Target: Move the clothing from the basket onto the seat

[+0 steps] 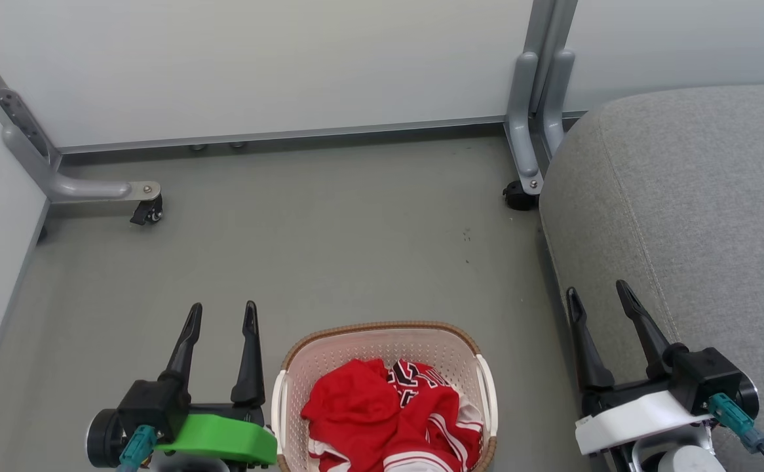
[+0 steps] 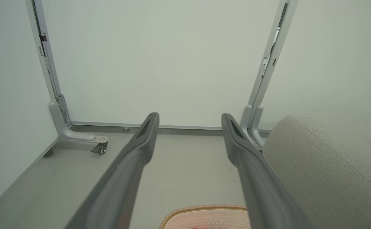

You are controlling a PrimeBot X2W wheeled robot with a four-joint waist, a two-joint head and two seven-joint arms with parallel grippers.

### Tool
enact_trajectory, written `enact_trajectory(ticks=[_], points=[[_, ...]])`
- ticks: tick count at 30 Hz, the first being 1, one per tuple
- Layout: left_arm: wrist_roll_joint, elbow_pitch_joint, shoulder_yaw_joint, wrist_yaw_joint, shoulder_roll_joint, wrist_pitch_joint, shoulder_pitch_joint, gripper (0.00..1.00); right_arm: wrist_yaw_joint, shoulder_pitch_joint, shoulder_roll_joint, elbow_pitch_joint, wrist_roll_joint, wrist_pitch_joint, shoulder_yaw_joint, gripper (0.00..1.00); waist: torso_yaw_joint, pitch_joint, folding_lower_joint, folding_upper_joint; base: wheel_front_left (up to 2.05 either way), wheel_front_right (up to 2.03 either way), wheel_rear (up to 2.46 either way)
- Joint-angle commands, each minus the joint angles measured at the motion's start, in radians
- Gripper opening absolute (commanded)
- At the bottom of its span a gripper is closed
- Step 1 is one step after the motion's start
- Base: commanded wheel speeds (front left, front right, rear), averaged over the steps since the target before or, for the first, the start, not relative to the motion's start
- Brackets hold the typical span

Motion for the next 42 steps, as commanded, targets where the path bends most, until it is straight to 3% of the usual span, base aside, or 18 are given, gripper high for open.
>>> enact_trajectory(ticks=[1,27,33,42], points=[[-0.001,-0.003,0.001,0.004,0.006,-0.002,0.015,1.00,0.000,0.006,-0.005,0.002,0.001,-0.003,0.003,1.00,0.000,0.000,0.0000,0.0000,0.00,0.00,0.00],[-0.017,0.037,-0.006,0.015,0.006,-0.001,0.015,1.00,0.000,0.006,-0.004,0.017,0.005,-0.003,0.004,1.00,0.000,0.015,0.0000,0.0000,0.00,0.00,0.00],[0.062,0.052,-0.025,0.027,0.006,-0.001,-0.019,1.00,0.000,-0.026,-0.004,0.006,-0.004,-0.003,0.000,1.00,-0.010,0.075,0.0000,0.0000,0.00,0.00,0.00],[0.181,0.169,-0.098,-0.027,0.006,-0.001,-0.108,1.00,0.000,-0.107,-0.004,-0.007,-0.011,-0.003,-0.006,1.00,-0.042,0.223,0.0000,0.0000,0.00,0.00,0.00]])
